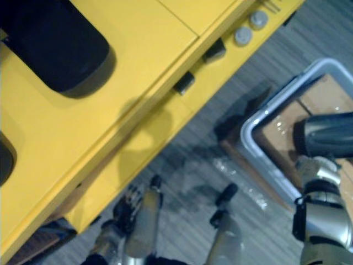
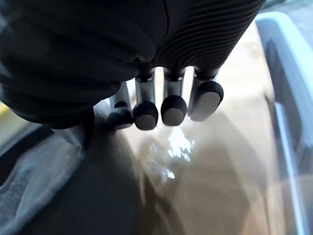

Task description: Walk over and take plastic housings, then place them on the shelf

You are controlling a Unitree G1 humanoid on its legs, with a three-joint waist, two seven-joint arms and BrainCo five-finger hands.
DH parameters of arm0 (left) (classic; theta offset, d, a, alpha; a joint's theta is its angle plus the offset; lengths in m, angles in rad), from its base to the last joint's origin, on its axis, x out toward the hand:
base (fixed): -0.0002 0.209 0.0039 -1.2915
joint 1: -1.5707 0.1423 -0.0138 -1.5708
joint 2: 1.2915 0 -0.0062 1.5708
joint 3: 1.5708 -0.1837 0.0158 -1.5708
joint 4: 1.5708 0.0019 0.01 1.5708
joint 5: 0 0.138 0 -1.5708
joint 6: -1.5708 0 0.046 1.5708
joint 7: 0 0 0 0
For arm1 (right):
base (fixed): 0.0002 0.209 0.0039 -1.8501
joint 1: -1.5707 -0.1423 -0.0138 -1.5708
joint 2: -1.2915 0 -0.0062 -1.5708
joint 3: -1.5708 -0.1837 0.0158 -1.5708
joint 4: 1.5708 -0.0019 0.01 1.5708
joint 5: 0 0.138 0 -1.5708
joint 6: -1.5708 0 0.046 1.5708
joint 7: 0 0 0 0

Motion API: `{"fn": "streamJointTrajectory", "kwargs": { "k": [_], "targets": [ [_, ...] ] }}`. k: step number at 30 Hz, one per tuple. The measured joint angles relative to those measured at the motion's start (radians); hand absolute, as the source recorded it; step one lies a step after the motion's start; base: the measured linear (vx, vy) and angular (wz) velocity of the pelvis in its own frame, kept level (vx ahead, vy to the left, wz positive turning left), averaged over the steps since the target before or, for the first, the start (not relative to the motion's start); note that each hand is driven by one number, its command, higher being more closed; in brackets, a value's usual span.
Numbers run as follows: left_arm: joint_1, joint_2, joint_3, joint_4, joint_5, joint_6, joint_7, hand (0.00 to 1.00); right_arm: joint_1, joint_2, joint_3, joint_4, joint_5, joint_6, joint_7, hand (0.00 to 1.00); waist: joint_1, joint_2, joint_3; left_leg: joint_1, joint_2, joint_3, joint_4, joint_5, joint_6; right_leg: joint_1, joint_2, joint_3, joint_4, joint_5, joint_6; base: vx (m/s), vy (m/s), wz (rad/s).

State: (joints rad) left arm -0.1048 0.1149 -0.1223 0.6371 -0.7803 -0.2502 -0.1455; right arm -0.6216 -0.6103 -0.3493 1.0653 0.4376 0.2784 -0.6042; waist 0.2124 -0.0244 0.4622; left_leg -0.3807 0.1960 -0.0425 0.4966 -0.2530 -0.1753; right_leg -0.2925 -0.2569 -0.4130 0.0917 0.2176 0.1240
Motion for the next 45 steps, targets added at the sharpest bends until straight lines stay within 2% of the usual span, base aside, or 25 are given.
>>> {"fn": "streamJointTrajectory", "kwargs": {
  "k": [4, 7, 11, 12, 13, 16, 18, 20, 22, 23, 26, 28, 29, 31, 34, 37, 38, 42, 45],
  "targets": [
    [-0.022, 0.034, -0.047, -0.094, 0.017, 0.04, 0.058, 0.0, 0.05, 0.001, -0.078, -0.02, -0.083, -0.065, 0.003, 1.0, -0.024, -0.024, -0.02, 0.05, 0.016, 0.023, -0.038, 0.007, -0.011, 0.025, 0.023, 0.013, -0.026, 0.001, -0.001, 0.04, -0.045, -0.17],
    [-0.015, 0.081, -0.085, -0.168, 0.065, 0.088, 0.075, 0.0, 0.06, -0.002, -0.104, -0.018, -0.121, -0.085, 0.02, 1.0, -0.055, -0.033, -0.029, 0.101, 0.027, 0.035, -0.082, 0.021, -0.02, 0.057, 0.04, 0.022, -0.051, 0.003, -0.004, 0.03, -0.062, -0.12],
    [-0.04, 0.132, -0.139, -0.283, 0.165, 0.156, 0.069, 0.0, 0.047, -0.017, -0.1, 0.015, -0.179, -0.117, 0.038, 1.0, -0.069, -0.029, -0.04, 0.117, 0.029, 0.051, -0.106, 0.031, -0.024, 0.059, 0.051, 0.037, -0.078, 0.018, -0.011, 0.01, -0.033, -0.12],
    [-0.046, 0.137, -0.144, -0.293, 0.173, 0.167, 0.062, 0.0, 0.044, -0.018, -0.099, 0.019, -0.18, -0.117, 0.038, 1.0, -0.072, -0.027, -0.041, 0.117, 0.03, 0.051, -0.106, 0.031, -0.024, 0.06, 0.052, 0.037, -0.08, 0.019, -0.011, 0.0, -0.012, -0.06],
    [-0.059, 0.161, -0.167, -0.329, 0.198, 0.202, 0.045, 0.0, 0.02, -0.02, -0.093, 0.035, -0.194, -0.117, 0.038, 1.0, -0.09, -0.023, -0.042, 0.118, 0.029, 0.051, -0.105, 0.031, -0.024, 0.065, 0.054, 0.038, -0.089, 0.025, -0.01, 0.0, 0.0, 0.0],
    [-0.094, 0.193, -0.191, -0.354, 0.232, 0.26, 0.006, 0.0, -0.001, -0.041, -0.049, 0.047, -0.2, -0.121, 0.039, 1.0, -0.107, -0.02, -0.044, 0.117, 0.029, 0.055, -0.105, 0.031, -0.024, 0.065, 0.056, 0.043, -0.099, 0.032, -0.011, -0.01, -0.001, -0.04],
    [-0.128, 0.224, -0.215, -0.362, 0.254, 0.327, -0.024, 0.0, -0.034, -0.074, -0.007, 0.047, -0.224, -0.126, 0.04, 1.0, -0.126, -0.016, -0.046, 0.12, 0.029, 0.067, -0.103, 0.03, -0.024, 0.063, 0.06, 0.058, -0.112, 0.041, -0.013, -0.01, 0.0, -0.13],
    [-0.155, 0.235, -0.221, -0.373, 0.28, 0.37, -0.035, 0.0, -0.058, -0.101, 0.031, 0.039, -0.256, -0.129, 0.04, 1.0, -0.144, -0.01, -0.049, 0.12, 0.029, 0.076, -0.103, 0.027, -0.022, 0.062, 0.061, 0.065, -0.123, 0.05, -0.012, -0.01, 0.003, -0.14],
    [-0.202, 0.24, -0.23, -0.376, 0.314, 0.411, -0.053, 0.0, -0.063, -0.123, 0.076, -0.019, -0.298, -0.13, 0.039, 1.0, -0.164, -0.001, -0.056, 0.121, 0.029, 0.092, -0.102, 0.024, -0.022, 0.055, 0.063, 0.08, -0.13, 0.057, -0.013, -0.01, 0.006, -0.17],
    [-0.208, 0.241, -0.232, -0.376, 0.319, 0.413, -0.057, 0.0, -0.063, -0.124, 0.082, -0.029, -0.303, -0.13, 0.039, 1.0, -0.165, 0.0, -0.058, 0.121, 0.029, 0.095, -0.102, 0.023, -0.022, 0.053, 0.063, 0.083, -0.13, 0.058, -0.014, 0.0, 0.003, -0.21],
    [-0.274, 0.267, -0.252, -0.377, 0.328, 0.46, -0.077, 0.0, -0.06, -0.127, 0.153, -0.176, -0.36, -0.117, 0.04, 1.0, -0.199, 0.005, -0.065, 0.141, 0.031, 0.128, -0.108, 0.023, -0.021, 0.046, 0.067, 0.115, -0.136, 0.066, -0.017, 0.01, -0.002, -0.28],
    [-0.326, 0.268, -0.253, -0.377, 0.36, 0.509, -0.083, 0.0, -0.049, -0.128, 0.187, -0.315, -0.436, -0.1, 0.062, 1.0, -0.231, 0.007, -0.077, 0.162, 0.031, 0.155, -0.122, 0.021, -0.02, 0.046, 0.068, 0.137, -0.139, 0.067, -0.016, 0.02, 0.005, -0.28],
    [-0.339, 0.267, -0.255, -0.376, 0.368, 0.519, -0.082, 0.0, -0.044, -0.128, 0.192, -0.343, -0.454, -0.099, 0.067, 1.0, -0.233, 0.008, -0.08, 0.171, 0.032, 0.161, -0.124, 0.02, -0.02, 0.046, 0.069, 0.142, -0.14, 0.067, -0.016, 0.02, 0.004, -0.22],
    [-0.373, 0.264, -0.257, -0.375, 0.435, 0.525, -0.062, 0.0, -0.008, -0.128, 0.217, -0.434, -0.51, -0.092, 0.092, 1.0, -0.257, 0.009, -0.11, 0.171, 0.033, 0.168, -0.127, 0.016, -0.021, 0.046, 0.073, 0.15, -0.155, 0.074, -0.018, 0.03, 0.003, -0.13],
    [-0.407, 0.266, -0.255, -0.362, 0.436, 0.572, -0.061, 0.0, 0.028, -0.127, 0.219, -0.493, -0.574, -0.073, 0.125, 1.0, -0.255, 0.008, -0.135, 0.194, 0.033, 0.194, -0.14, 0.016, -0.021, 0.048, 0.076, 0.171, -0.168, 0.083, -0.02, 0.03, 0.0, -0.19],
    [-0.448, 0.267, -0.254, -0.32, 0.431, 0.627, -0.063, 0.0, 0.051, -0.126, 0.227, -0.556, -0.633, -0.073, 0.18, 1.0, -0.262, 0.011, -0.143, 0.208, 0.035, 0.211, -0.141, 0.012, -0.023, 0.052, 0.08, 0.189, -0.168, 0.085, -0.023, 0.0, 0.003, -0.18],
    [-0.455, 0.268, -0.254, -0.314, 0.425, 0.632, -0.064, 0.0, 0.057, -0.125, 0.228, -0.566, -0.642, -0.073, 0.191, 1.0, -0.264, 0.011, -0.143, 0.209, 0.037, 0.211, -0.139, 0.009, -0.025, 0.052, 0.081, 0.191, -0.169, 0.085, -0.023, -0.03, 0.001, -0.12],
    [-0.492, 0.267, -0.255, -0.257, 0.334, 0.686, -0.058, 0.0, 0.079, -0.107, 0.255, -0.595, -0.681, -0.077, 0.239, 1.0, -0.285, 0.011, -0.143, 0.238, 0.04, 0.218, -0.137, 0.0, -0.026, 0.073, 0.086, 0.203, -0.169, 0.085, -0.024, -0.02, 0.003, -0.09],
    [-0.52, 0.267, -0.255, -0.218, 0.261, 0.702, -0.051, 0.0, 0.121, -0.091, 0.254, -0.627, -0.689, -0.079, 0.253, 1.0, -0.288, 0.007, -0.147, 0.25, 0.045, 0.219, -0.135, -0.006, -0.027, 0.083, 0.092, 0.207, -0.17, 0.077, -0.036, -0.02, -0.001, -0.06]
  ]
}}
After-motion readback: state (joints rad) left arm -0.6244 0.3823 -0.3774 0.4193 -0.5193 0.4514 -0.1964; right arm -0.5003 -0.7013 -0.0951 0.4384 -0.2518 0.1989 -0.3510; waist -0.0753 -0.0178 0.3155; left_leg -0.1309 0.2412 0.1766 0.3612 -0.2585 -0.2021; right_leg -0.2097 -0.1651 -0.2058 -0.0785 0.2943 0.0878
